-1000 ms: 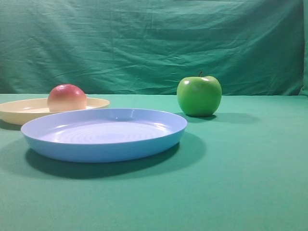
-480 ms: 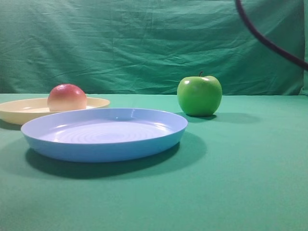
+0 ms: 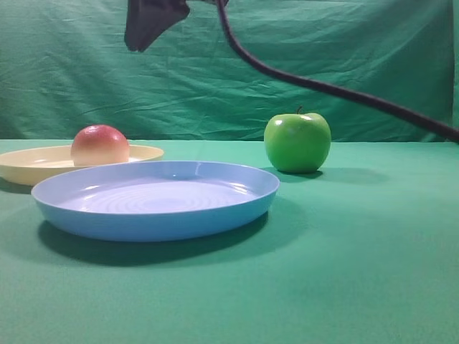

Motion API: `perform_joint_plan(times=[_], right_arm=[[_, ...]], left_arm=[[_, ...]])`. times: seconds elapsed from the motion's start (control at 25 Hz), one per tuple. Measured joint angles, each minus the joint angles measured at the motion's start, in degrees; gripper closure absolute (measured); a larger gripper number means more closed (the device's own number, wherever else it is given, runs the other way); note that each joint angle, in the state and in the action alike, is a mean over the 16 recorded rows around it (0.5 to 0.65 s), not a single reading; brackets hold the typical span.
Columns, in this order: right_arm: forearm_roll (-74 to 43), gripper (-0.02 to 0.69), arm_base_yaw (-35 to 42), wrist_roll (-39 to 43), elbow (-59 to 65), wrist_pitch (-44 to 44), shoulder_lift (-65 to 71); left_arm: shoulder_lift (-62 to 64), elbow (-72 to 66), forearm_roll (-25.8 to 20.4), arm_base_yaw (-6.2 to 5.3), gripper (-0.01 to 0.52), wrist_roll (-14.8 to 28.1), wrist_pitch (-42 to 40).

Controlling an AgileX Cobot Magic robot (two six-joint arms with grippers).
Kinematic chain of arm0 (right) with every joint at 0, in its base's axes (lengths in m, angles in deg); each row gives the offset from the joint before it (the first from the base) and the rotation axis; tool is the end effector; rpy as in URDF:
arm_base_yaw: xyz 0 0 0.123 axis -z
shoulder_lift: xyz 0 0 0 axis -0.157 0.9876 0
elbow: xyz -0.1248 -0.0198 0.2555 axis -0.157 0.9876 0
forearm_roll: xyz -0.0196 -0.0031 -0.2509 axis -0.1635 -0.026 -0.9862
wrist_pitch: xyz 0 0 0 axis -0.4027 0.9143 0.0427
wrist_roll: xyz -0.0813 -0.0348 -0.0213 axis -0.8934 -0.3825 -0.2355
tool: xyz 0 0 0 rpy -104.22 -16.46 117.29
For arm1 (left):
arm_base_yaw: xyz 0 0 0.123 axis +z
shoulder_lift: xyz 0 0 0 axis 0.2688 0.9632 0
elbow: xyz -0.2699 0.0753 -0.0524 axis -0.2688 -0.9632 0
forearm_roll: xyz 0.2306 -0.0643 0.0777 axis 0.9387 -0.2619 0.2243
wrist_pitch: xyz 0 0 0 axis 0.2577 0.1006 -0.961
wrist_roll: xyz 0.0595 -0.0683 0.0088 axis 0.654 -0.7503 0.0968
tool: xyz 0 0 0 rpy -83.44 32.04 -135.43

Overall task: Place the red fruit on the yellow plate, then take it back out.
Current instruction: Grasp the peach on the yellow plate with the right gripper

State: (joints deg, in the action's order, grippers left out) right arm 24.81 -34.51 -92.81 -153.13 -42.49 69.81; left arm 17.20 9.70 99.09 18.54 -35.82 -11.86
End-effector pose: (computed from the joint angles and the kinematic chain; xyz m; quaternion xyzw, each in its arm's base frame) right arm 0.3665 0.3575 0.2218 -0.4100 0.8100 0.1577 0.3885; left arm 0.0508 0.0135 0.1777 -0.0655 0.7917 0.0561 0.6048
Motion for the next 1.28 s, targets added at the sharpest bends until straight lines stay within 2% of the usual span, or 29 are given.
perform_joint_plan(times=[0.16, 0.28, 0.4, 0.56, 0.8, 1.0, 1.28], right_arm=[[0.01, 0.137, -0.51, -0.18, -1.14, -2.27, 2.81], [0.01, 0.063, -0.79, -0.24, -1.44, -4.01, 4.33], [0.01, 0.025, -0.98, -0.28, -1.55, -5.63, 5.73], [0.01, 0.032, -1.07, -0.3, -1.68, -7.41, 7.52], [0.01, 0.11, -1.06, -0.34, -1.8, -9.28, 9.63], [-0.05, 0.248, -0.78, -0.46, -1.92, -7.65, 10.01], [-0.48, 0.422, 1.19, -0.66, -2.27, 0.08, 5.37]], left_arm=[[0.0, 0.0, 0.0, 0.0, 0.514, 0.0, 0.0], [0.0, 0.0, 0.0, 0.0, 0.514, 0.0, 0.0], [0.0, 0.0, 0.0, 0.0, 0.514, 0.0, 0.0], [0.0, 0.0, 0.0, 0.0, 0.514, 0.0, 0.0], [0.0, 0.0, 0.0, 0.0, 0.514, 0.0, 0.0], [0.0, 0.0, 0.0, 0.0, 0.514, 0.0, 0.0], [0.0, 0.0, 0.0, 0.0, 0.514, 0.0, 0.0]])
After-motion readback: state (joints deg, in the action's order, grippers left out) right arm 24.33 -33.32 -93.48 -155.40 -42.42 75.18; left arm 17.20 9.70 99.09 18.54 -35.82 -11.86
